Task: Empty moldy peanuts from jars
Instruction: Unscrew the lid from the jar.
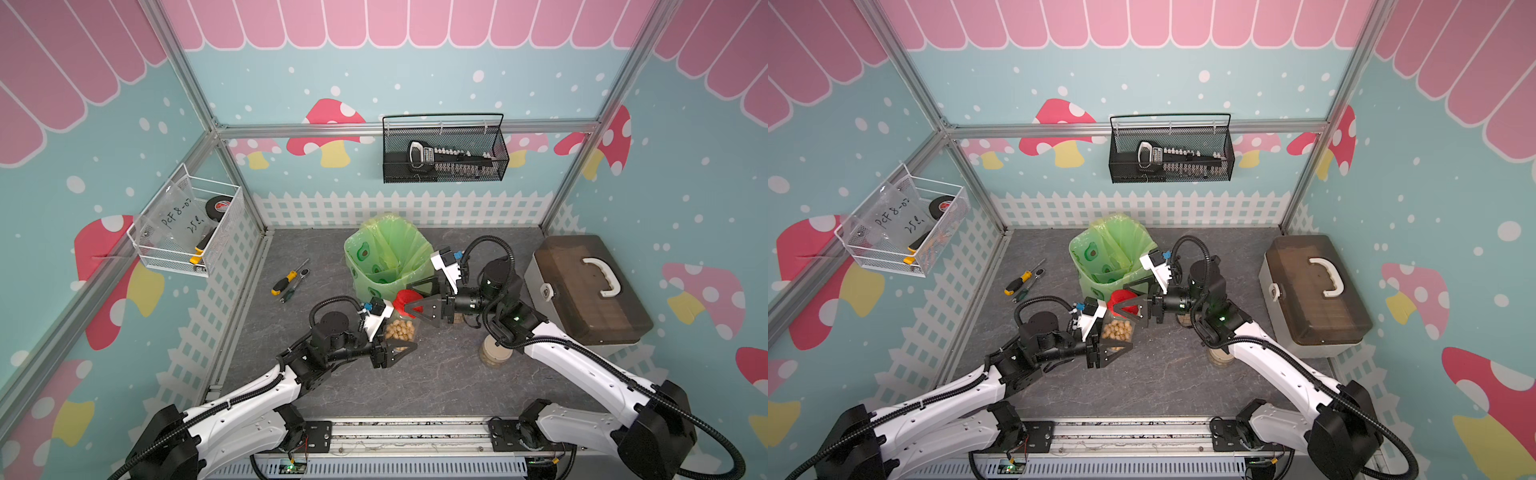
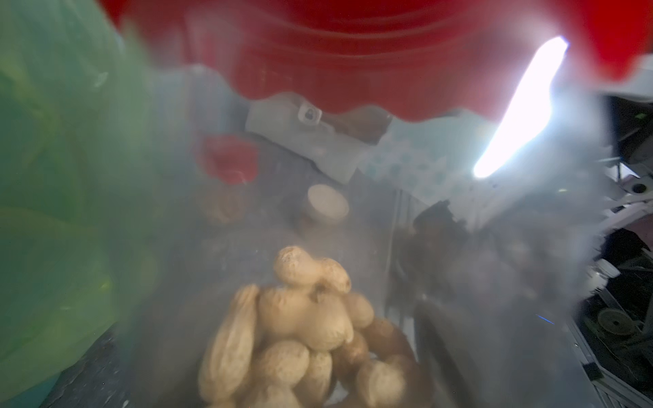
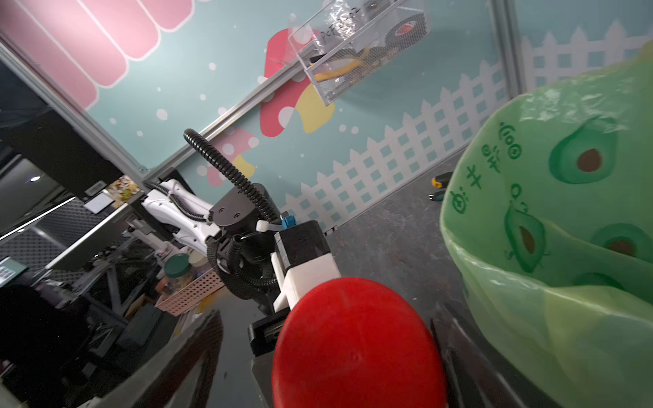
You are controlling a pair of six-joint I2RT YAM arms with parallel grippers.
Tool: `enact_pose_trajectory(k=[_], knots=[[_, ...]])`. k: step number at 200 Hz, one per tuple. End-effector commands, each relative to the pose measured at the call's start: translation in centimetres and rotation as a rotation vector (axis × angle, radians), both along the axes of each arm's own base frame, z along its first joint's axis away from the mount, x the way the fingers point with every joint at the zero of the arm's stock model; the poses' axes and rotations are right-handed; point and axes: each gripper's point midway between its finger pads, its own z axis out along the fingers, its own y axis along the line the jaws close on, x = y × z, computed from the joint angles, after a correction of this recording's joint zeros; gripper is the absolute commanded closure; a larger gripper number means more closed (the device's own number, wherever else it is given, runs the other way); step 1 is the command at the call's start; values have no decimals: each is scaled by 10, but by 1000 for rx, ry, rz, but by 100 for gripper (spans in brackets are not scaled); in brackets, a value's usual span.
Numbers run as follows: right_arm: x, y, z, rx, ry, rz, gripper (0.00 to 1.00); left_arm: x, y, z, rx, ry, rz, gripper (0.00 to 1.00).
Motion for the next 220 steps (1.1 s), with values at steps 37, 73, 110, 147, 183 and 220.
enact_pose_trajectory(k=[37,73,110,147,183,220], knots=[[28,-20,1,-94,70,-341,7,39,29,-9,133,-98,308,74],[35,-10,-10,-174,40,-438,5,39,29,-11,169,-145,353,71],[39,12,-10,-173,30,-444,5,39,28,-10,173,-158,363,71],[46,22,-11,-146,46,-447,15,39,26,-7,174,-169,369,71],[46,29,-15,-150,50,-439,21,39,24,-9,181,-168,366,71],[42,38,-17,-153,50,-415,22,38,23,-8,178,-165,359,71]])
